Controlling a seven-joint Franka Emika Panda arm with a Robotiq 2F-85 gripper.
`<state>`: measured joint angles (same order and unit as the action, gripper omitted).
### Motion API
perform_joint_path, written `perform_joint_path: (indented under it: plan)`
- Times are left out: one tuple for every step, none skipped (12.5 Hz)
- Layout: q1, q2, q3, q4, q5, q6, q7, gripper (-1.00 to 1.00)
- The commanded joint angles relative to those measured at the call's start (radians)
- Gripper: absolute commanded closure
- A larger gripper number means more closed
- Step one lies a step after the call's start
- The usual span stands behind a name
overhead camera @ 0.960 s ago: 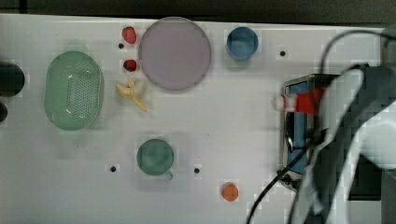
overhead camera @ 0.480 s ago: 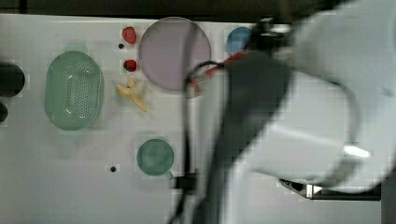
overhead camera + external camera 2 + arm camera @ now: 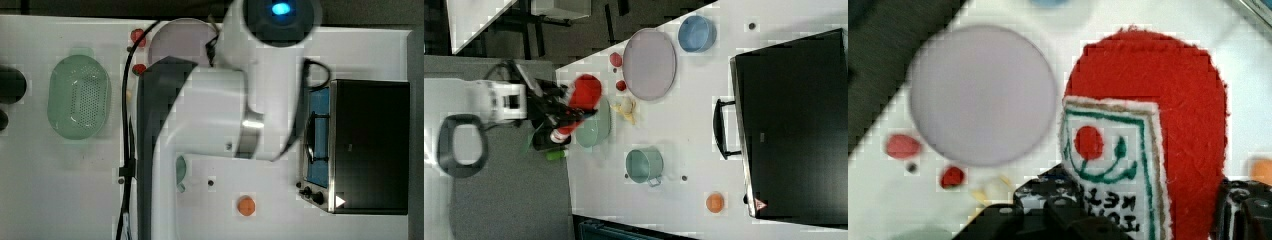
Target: Pick Ketchup from oven and place it on table.
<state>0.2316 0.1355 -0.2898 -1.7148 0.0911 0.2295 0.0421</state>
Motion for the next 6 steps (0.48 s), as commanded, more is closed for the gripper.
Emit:
perform_joint_path:
  plan:
    - [0.018, 0.013, 0.024, -0.115, -0.025, 0.063, 0.002, -0.27]
    - [0.023, 0.013, 0.025, -0.165, -0.025, 0.115, 0.002, -0.27]
    - [0.024, 0.013, 0.025, -0.217, -0.025, 0.167, 0.002, -0.27]
    - [0.023, 0.016, 0.023, -0.269, -0.025, 0.215, 0.002, -0.27]
    - [0.022, 0.02, 0.02, -0.318, -0.025, 0.253, 0.002, -0.27]
    - [0.02, 0.028, 0.019, -0.362, -0.025, 0.288, 0.002, -0.27]
